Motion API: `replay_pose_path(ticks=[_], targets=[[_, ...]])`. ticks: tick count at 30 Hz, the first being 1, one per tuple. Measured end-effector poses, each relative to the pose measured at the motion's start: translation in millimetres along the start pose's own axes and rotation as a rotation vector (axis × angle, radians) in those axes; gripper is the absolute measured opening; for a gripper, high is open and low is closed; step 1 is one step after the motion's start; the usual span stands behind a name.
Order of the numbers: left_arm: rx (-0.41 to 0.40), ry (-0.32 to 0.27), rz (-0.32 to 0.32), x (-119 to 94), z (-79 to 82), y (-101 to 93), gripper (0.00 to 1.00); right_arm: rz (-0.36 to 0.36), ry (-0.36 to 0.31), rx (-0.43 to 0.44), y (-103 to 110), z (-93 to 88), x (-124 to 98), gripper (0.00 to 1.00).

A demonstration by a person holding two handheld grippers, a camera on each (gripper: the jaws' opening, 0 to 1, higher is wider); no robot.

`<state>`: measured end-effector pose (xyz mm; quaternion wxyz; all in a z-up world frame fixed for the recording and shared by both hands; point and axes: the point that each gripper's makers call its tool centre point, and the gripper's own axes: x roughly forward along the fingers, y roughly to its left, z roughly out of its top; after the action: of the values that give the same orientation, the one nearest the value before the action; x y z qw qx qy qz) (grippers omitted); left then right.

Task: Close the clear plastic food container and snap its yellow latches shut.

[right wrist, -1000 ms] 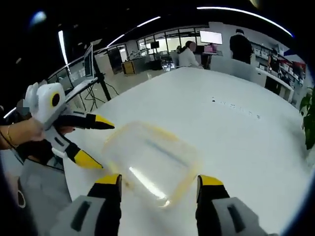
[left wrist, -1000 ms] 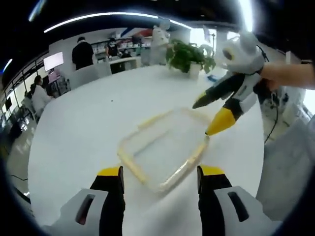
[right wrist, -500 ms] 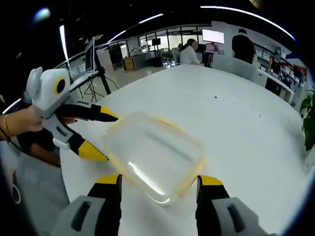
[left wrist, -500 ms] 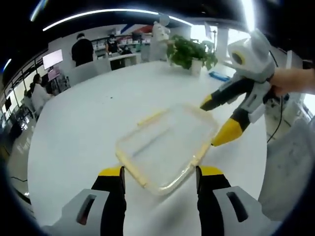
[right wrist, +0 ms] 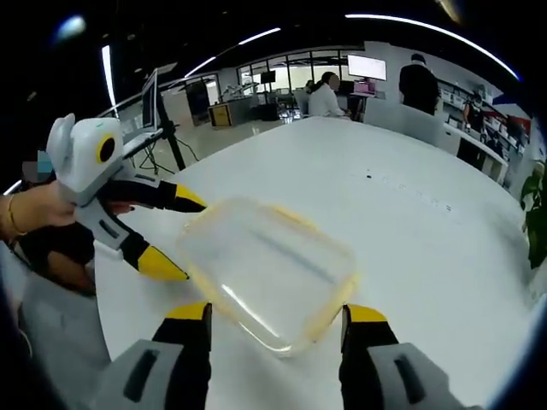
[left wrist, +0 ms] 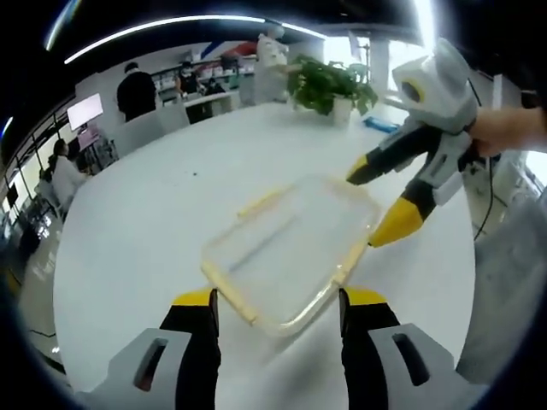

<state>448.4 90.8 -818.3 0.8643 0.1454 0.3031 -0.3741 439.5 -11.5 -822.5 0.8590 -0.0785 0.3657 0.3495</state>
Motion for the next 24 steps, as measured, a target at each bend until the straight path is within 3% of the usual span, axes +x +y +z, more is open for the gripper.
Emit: replay_pose_path(ticks=[14,24], targets=[[-0.005,-0.014,0.009,14.1,11.7,7.4,0.54,-0.027,-0.014,-0.014,-19.1,9.2,4.2,0.60],[-0.030,-0.041,0.037,6.7,11.7,10.5,0.53,-0.044,-0.040,0.000,-19.1,12.4,-2.5,0.59]])
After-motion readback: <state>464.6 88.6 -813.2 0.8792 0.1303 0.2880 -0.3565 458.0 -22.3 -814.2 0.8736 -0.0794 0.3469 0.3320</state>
